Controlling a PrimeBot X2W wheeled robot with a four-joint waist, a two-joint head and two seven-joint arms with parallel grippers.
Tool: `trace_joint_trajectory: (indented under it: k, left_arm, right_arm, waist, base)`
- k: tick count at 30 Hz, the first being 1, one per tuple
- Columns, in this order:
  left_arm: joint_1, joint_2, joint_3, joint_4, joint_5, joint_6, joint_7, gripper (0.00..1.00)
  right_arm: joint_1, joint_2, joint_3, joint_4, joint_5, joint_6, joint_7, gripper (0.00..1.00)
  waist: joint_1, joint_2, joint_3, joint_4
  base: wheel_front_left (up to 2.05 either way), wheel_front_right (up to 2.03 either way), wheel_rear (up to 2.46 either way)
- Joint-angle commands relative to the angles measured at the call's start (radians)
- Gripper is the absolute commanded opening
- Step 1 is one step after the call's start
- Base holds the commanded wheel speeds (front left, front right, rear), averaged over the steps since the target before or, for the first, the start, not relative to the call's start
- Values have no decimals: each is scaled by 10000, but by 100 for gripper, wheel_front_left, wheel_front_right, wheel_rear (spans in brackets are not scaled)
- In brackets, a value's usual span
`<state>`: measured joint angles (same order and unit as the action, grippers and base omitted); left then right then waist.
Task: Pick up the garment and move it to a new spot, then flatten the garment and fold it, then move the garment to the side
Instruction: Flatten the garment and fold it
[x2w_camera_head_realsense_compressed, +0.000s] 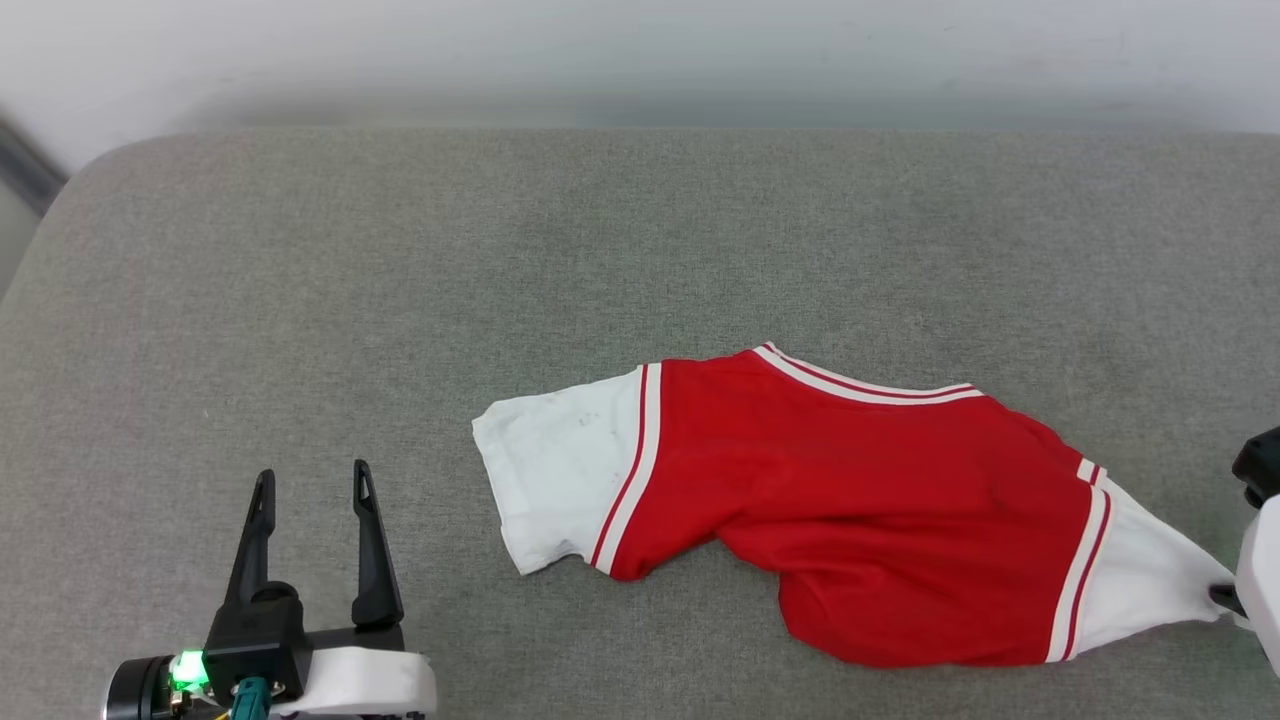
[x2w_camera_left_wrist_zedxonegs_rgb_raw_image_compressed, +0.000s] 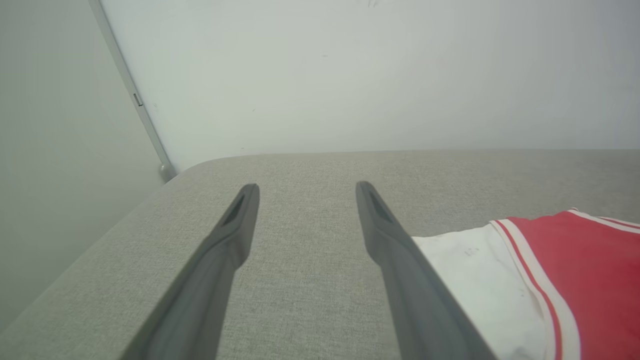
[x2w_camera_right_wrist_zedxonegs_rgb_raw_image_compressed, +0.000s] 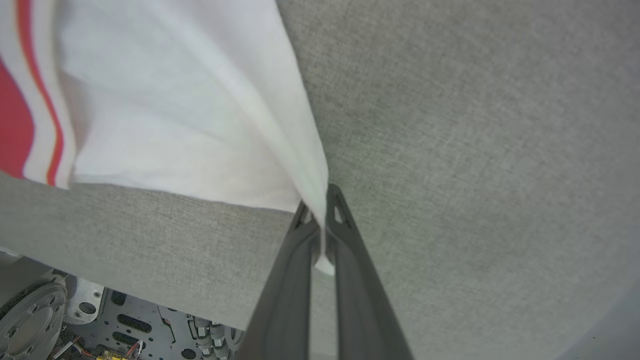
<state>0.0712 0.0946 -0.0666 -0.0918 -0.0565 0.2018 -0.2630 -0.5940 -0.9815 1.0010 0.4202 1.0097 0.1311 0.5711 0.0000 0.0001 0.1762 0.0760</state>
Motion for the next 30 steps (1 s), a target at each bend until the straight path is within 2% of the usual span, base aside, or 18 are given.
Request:
trace_joint_trajectory:
  k: [1, 2, 3, 4, 8, 12, 16, 18, 20, 24, 30]
  left_arm:
    - [-151, 25, 47, 63, 31, -57, -25, 100]
    - [-180, 36, 85, 112, 43, -86, -25, 100]
    - [-183, 50, 136, 162, 41, -130, -25, 100]
    - [-188, 54, 171, 210, 36, -168, -25, 100]
    - [-344, 178, 250, 437, 101, -438, -25, 100]
    - [-730, 477, 430, 628, 115, -656, -25, 100]
    - [-1328, 826, 620, 836, 94, -952, -26, 100]
    - [-1726, 1018, 648, 1010, 45, -1139, -26, 100]
    - [-2108, 1224, 620, 1428, 28, -1363, -26, 100]
    - [-3148, 1598, 518, 2052, -43, -1839, -15, 100]
    - [-4643, 2074, 228, 2998, -245, -2594, 897, 100]
  right_arm:
    - [93, 138, -111, 48, 54, -7, -115, 0]
    - [131, 212, -221, 114, 96, -7, -236, 0]
    - [158, 301, -327, 149, 108, -7, -386, 27]
    - [164, 364, -430, 183, 80, -7, -564, 100]
    - [118, 383, -849, 53, -235, -7, -1306, 100]
    - [39, 123, -1429, -330, -836, -7, -2310, 100]
    - [123, 101, -2408, -826, -1494, -7, -3624, 100]
    - [265, 306, -3014, -1006, -1922, -7, -4407, 100]
    - [441, 632, -3740, -1047, -2415, -7, -5184, 100]
    - [1003, 1718, -5441, -1003, -3716, -7, -6632, 100]
    - [2343, 3815, -8173, -1570, -6078, -8, -7845, 100]
  waist:
    - [0, -1, -20, 0]
    - [0, -1, -53, -20]
    - [0, -1, -101, -55]
    - [0, -1, -155, -82]
    - [0, -1, -455, -176]
    - [0, -1, -694, -287]
    - [0, -1, -812, -420]
    - [0, -1, -810, -488]
    - [0, -1, -784, -555]
    - [0, -1, -660, -684]
    - [0, -1, -316, -808]
  base:
    - [0, 0, 0]
    - [0, 0, 0]
    - [0, 0, 0]
    - [0, 0, 0]
    - [0, 0, 0]
    - [0, 0, 0]
    - [0, 0, 0]
    - [0, 0, 0]
    - [0, 0, 0]
    - [0, 0, 0]
    - [0, 0, 0]
